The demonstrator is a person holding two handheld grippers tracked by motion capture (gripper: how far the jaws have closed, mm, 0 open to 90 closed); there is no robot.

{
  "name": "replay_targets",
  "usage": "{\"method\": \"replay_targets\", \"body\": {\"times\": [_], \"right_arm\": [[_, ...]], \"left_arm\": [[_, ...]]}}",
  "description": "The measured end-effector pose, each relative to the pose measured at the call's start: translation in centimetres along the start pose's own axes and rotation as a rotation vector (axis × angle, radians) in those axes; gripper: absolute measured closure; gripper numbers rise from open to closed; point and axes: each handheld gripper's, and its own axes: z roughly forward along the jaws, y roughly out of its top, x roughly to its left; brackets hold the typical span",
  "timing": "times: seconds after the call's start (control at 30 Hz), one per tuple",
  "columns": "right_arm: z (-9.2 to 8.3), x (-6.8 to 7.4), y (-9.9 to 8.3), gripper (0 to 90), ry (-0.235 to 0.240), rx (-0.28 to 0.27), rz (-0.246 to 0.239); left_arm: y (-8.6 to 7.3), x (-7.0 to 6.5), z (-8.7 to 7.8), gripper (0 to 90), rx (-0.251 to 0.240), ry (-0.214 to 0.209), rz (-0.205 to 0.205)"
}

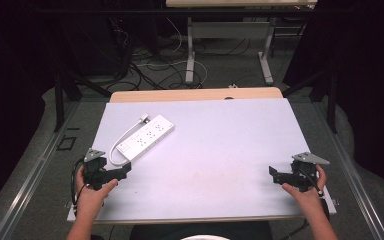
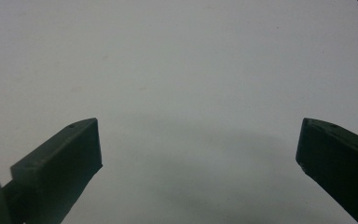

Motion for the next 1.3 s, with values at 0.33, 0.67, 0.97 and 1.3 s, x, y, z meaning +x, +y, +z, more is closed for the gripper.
{"method": "replay_targets", "body": {"times": [0.33,0.67,0.97,1.3], "right_arm": [[-0.9,-0.7,1.9,0.5,0.004,0.094,-0.029],[-0.8,-0.8,5.0,4.6,0.031,0.131,-0.062],[0.9,0.2,7.2,5.9,0.089,0.143,-0.073],[2.4,1.4,8.3,6.6,0.136,0.168,-0.108]], "left_arm": [[0.7,0.2,0.0,0.5,0.023,0.007,-0.014],[2.7,0.9,0.3,2.1,0.058,0.017,-0.012],[4.8,1.5,0.4,9.7,0.056,0.026,-0.005],[6.7,1.7,1.1,24.4,0.078,0.062,0.005]]}}
